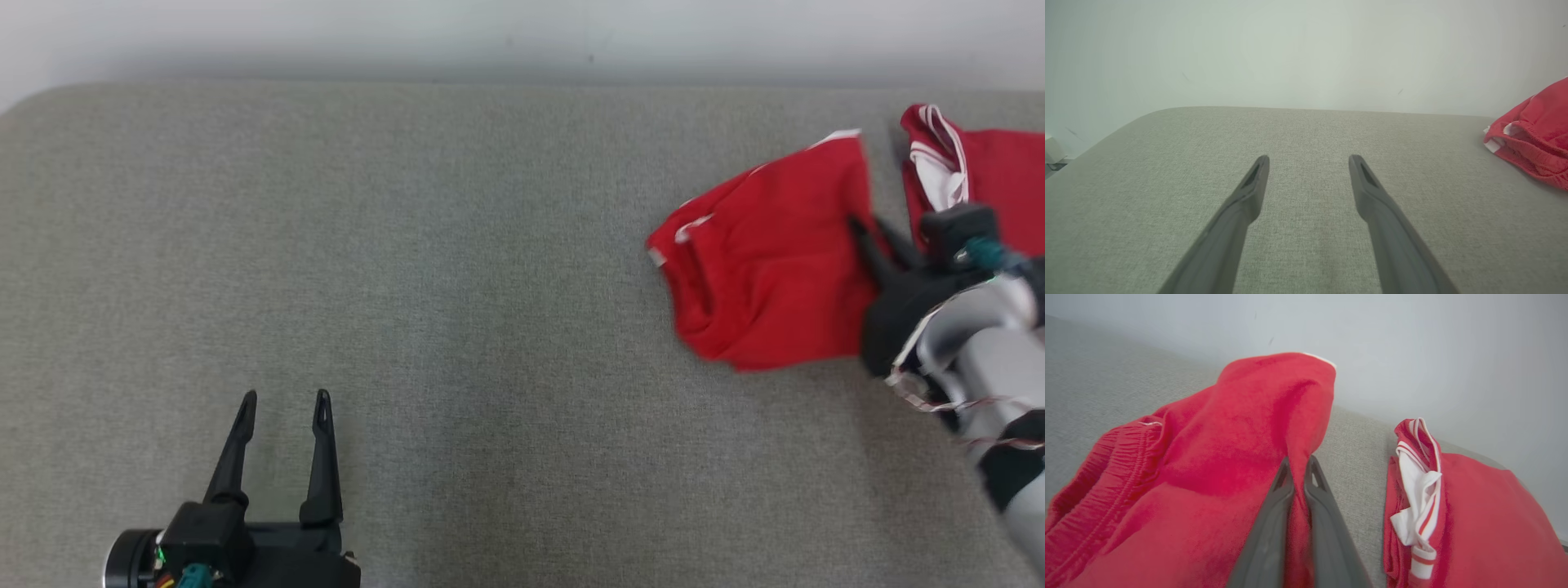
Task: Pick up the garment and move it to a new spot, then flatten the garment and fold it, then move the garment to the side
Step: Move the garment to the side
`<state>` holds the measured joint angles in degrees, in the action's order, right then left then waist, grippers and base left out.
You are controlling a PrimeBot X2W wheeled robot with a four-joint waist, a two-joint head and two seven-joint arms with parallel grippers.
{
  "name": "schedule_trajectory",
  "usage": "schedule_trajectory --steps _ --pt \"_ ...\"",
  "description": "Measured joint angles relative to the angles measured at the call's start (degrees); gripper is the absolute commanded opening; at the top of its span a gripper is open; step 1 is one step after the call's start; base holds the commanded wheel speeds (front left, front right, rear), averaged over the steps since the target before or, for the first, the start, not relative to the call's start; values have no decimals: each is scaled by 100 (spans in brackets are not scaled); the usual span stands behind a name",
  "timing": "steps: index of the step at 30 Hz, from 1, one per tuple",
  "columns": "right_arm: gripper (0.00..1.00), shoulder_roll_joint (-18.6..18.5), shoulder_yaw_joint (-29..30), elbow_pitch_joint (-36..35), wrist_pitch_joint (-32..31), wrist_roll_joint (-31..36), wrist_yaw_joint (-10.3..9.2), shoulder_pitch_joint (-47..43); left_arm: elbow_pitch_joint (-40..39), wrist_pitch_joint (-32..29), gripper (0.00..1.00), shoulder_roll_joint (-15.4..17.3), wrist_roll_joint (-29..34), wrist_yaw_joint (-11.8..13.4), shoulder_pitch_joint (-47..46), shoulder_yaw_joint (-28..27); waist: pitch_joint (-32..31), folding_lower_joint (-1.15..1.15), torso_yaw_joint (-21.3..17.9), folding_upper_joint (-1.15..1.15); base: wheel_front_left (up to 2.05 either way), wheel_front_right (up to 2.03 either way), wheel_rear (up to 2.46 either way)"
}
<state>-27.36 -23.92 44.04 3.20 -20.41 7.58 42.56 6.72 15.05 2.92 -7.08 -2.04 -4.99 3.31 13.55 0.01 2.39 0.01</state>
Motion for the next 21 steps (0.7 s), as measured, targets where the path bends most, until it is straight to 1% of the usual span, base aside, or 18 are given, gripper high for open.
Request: schedule_trajectory --steps 7,8,9,10,11,17,21 --pt "0 -883 -204 -140 -378 -75 0 527 -40 -1 100 -1 110 -151 -241 -19 387 0 -74 0 0 0 0" --pt "0 -883 -204 -140 -378 -75 0 527 -40 -1 100 -1 110 -151 -241 -19 387 0 -74 0 0 0 0" --pt "0 -1133 -201 -147 -461 -110 0 695 -58 0 100 0 147 -189 -331 -11 505 0 -85 0 0 0 0" --pt "0 -1133 -201 -147 -461 -110 0 695 -58 0 100 0 147 -189 -331 -11 505 0 -85 0 0 0 0" --pt "0 -1351 -209 -143 -535 -167 0 866 -99 0 100 -1 171 -209 -411 -8 631 0 -96 0 0 0 0" --pt "0 -1853 -374 -192 -731 -199 0 1298 -246 -1 100 -1 259 -304 -613 16 1016 0 -152 1 0 0 0" --pt "0 -2164 -380 -138 -857 -221 0 1499 -348 0 100 1 350 -358 -732 1 1239 0 -210 0 0 0 0"
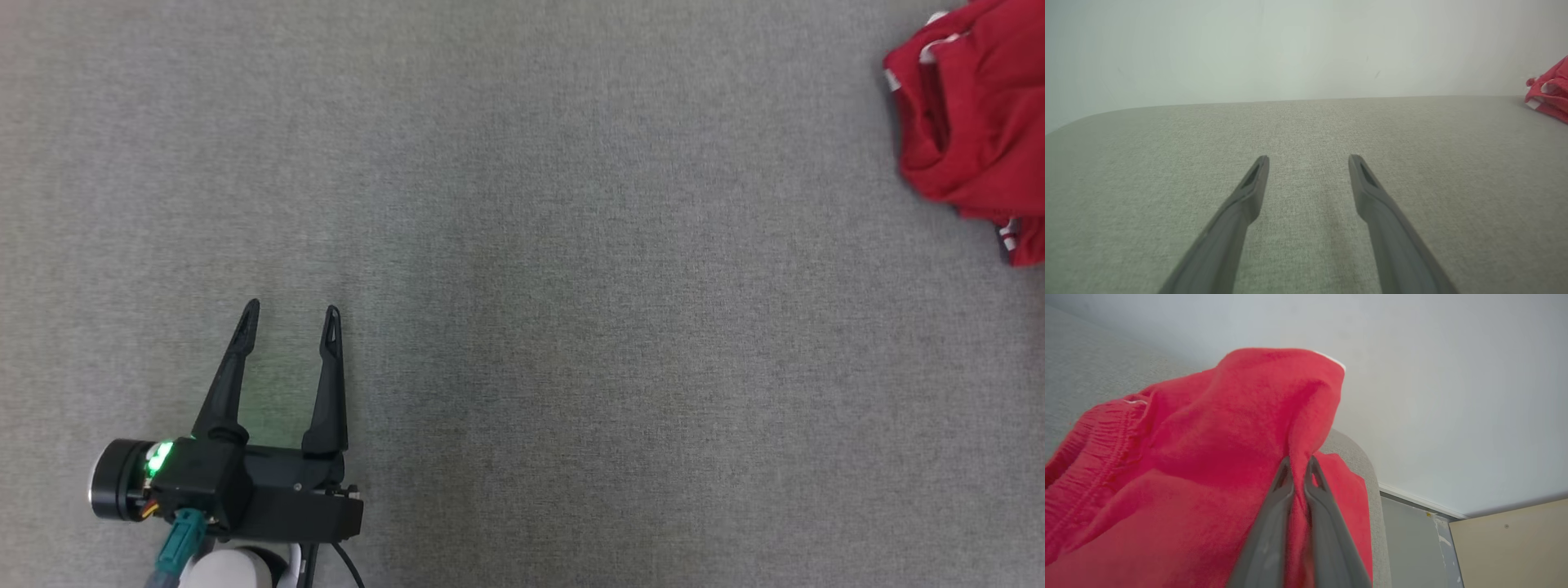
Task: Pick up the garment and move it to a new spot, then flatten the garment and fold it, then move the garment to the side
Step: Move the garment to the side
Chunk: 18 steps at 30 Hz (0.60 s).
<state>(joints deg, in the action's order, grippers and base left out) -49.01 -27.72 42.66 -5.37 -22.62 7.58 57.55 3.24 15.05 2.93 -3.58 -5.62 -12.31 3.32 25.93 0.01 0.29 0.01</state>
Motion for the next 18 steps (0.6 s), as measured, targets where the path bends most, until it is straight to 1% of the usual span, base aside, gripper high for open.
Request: schedule_trajectory --steps 5,10,15,18 --pt "0 -221 -62 -49 -103 58 0 200 -205 0 100 32 51 -52 -85 2 218 0 -120 0 0 0 0" --pt "0 -545 -176 -122 -171 162 0 349 -382 0 100 36 66 -93 -187 -3 423 0 -227 0 0 0 0" --pt "0 -722 -198 -162 -180 207 0 401 -479 0 100 76 66 -101 -210 -36 585 0 -298 0 0 0 0" --pt "0 -759 -211 -209 -179 268 0 450 -547 0 100 101 75 -123 -204 -66 651 0 -346 0 0 0 0"
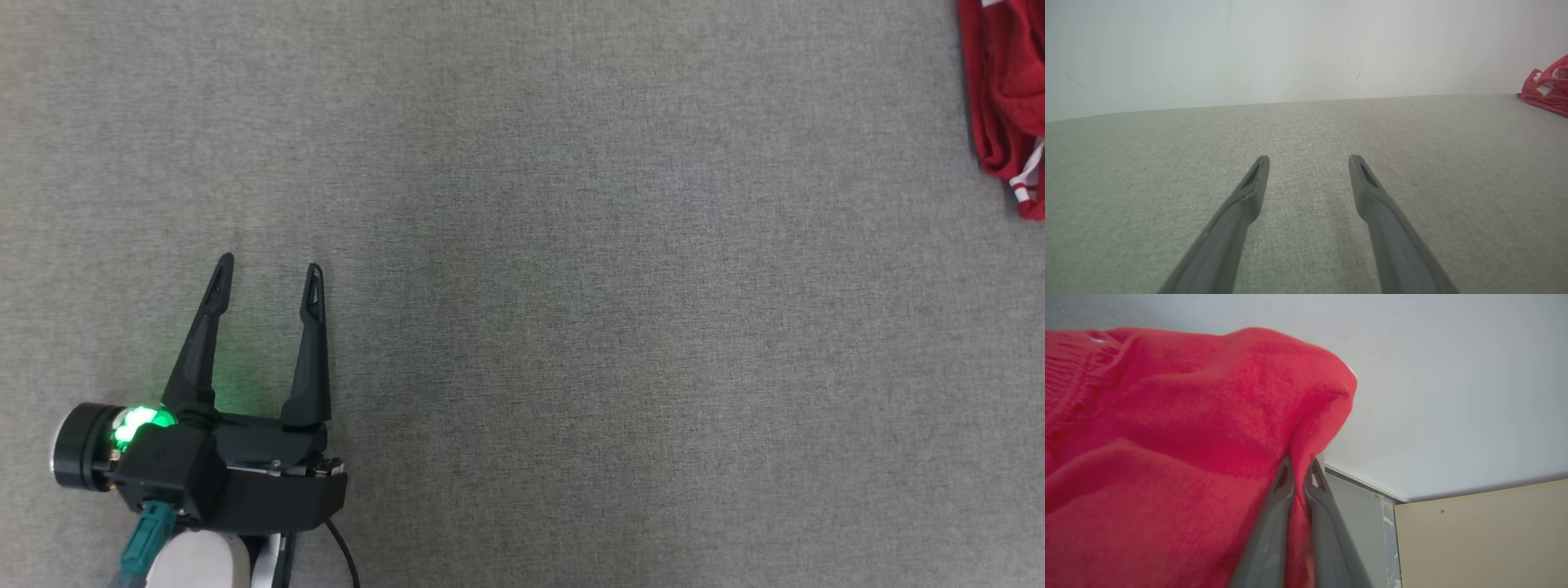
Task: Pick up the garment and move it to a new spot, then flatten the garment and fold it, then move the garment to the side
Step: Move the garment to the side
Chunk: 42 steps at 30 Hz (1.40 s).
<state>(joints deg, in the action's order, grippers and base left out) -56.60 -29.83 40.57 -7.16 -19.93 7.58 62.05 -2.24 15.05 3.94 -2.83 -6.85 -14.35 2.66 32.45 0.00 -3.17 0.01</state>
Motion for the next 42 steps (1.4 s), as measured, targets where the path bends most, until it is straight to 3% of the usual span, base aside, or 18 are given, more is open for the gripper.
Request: schedule_trajectory --steps 13,14,16,17,27,32,42 --pt "0 -68 145 -54 -85 300 0 131 -162 0 100 85 23 -23 -28 -94 251 0 -118 0 0 0 0" --pt "7 -57 149 -51 -85 311 0 136 -169 0 100 88 24 -24 -31 -100 260 -1 -123 0 0 0 0" --pt "65 -45 156 -23 -89 369 0 154 -185 0 100 89 26 -25 -36 -110 272 -1 -129 -1 0 0 0" --pt "100 -38 157 -5 -88 405 0 164 -192 0 100 89 27 -26 -37 -114 274 0 -130 0 0 0 0" --pt "100 214 527 324 282 479 0 293 -148 0 100 44 30 -13 -31 -145 155 0 -123 0 0 0 0" --pt "100 558 797 367 773 290 0 222 55 0 100 -9 -34 37 114 -197 -125 0 -63 0 0 0 0" --pt "100 1901 1561 584 2033 71 0 -385 469 -1 100 -73 -236 180 745 -455 -944 -1 32 -1 0 0 0"
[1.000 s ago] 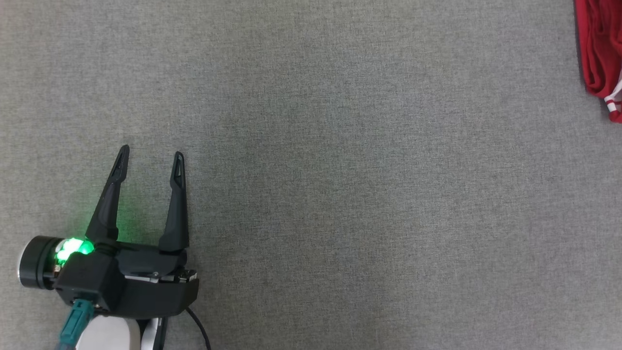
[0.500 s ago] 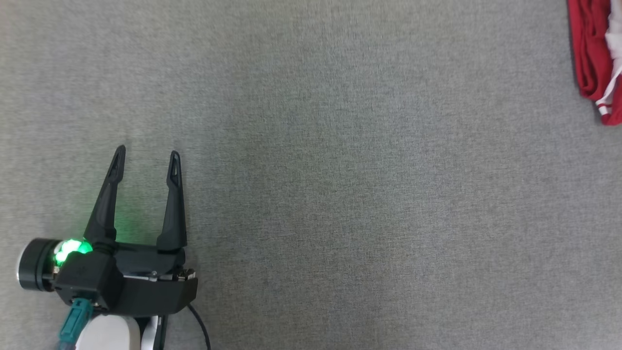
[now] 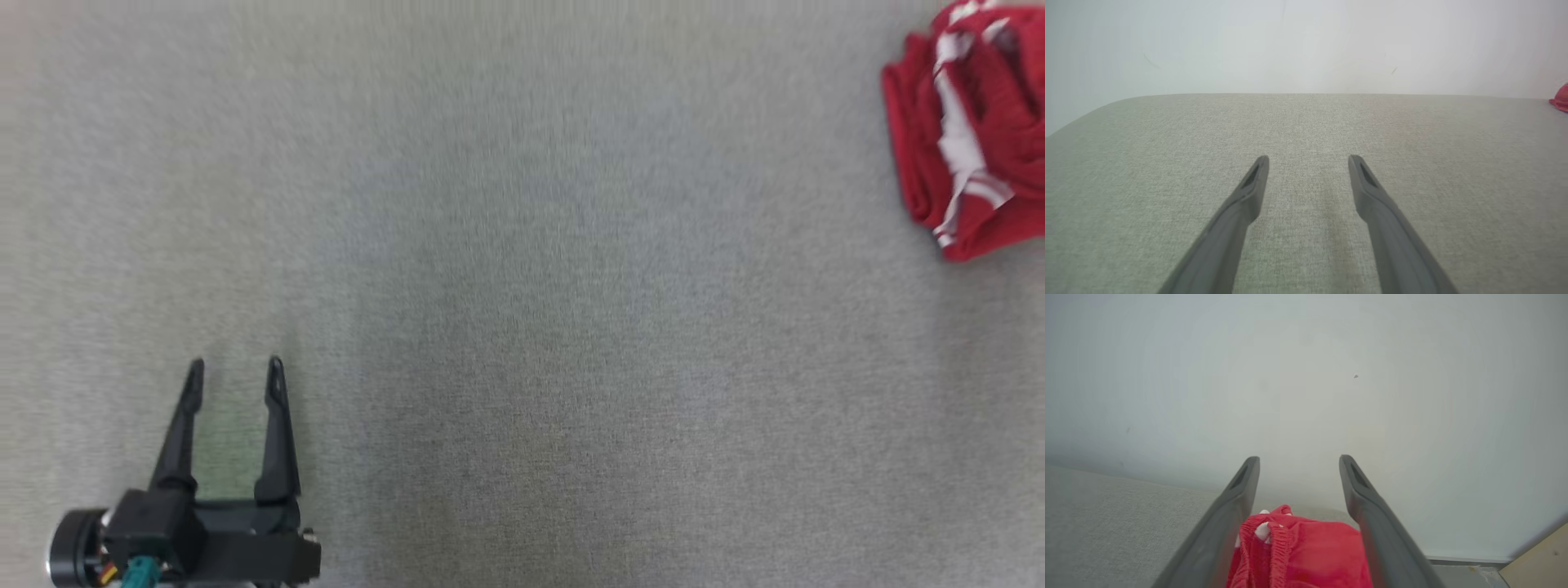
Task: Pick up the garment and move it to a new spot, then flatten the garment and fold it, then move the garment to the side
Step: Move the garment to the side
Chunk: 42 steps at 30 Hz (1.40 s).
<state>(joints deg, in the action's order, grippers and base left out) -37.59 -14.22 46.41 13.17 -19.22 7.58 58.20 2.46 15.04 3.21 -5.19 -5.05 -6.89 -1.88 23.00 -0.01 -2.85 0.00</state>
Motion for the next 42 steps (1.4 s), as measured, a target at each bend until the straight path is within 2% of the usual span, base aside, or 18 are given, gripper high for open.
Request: schedule_trajectory --steps 7,11,14,15,17,24,33,37,42 --pt "100 770 599 -21 177 162 -1 -946 190 1 100 -23 -45 -4 304 40 -638 -1 101 0 0 0 0" --pt "100 1112 973 -553 183 378 -1 -1596 277 0 100 -24 -86 11 436 56 -969 -1 195 0 0 0 0" --pt "100 1314 1004 -903 183 634 -1 -1961 245 1 100 -24 -122 48 498 54 -1121 -1 237 -1 0 0 0" --pt "100 1553 1038 -1228 185 836 -1 -2309 245 1 100 -27 -122 49 589 47 -1264 -1 266 -1 0 0 0" --pt "100 1801 1095 -1511 191 939 -1 -2616 259 1 100 -27 -127 53 716 23 -1400 -1 281 -1 0 0 0" --pt "100 2452 1225 -2470 193 1224 -1 -3710 220 1 100 -29 -192 197 980 85 -1788 -2 261 -1 0 0 0" --pt "100 3044 1377 -3560 194 1578 -1 -4984 308 1 100 -30 -266 207 1027 121 -2049 0 171 -1 0 0 0" --pt "100 3320 1504 -3813 194 1599 -1 -5508 338 1 100 -31 -266 203 1039 127 -2128 0 146 -1 0 0 0" --pt "100 3444 1470 -3861 194 1691 -1 -5857 377 1 100 -31 -305 203 1129 127 -2199 0 93 -1 0 0 0"
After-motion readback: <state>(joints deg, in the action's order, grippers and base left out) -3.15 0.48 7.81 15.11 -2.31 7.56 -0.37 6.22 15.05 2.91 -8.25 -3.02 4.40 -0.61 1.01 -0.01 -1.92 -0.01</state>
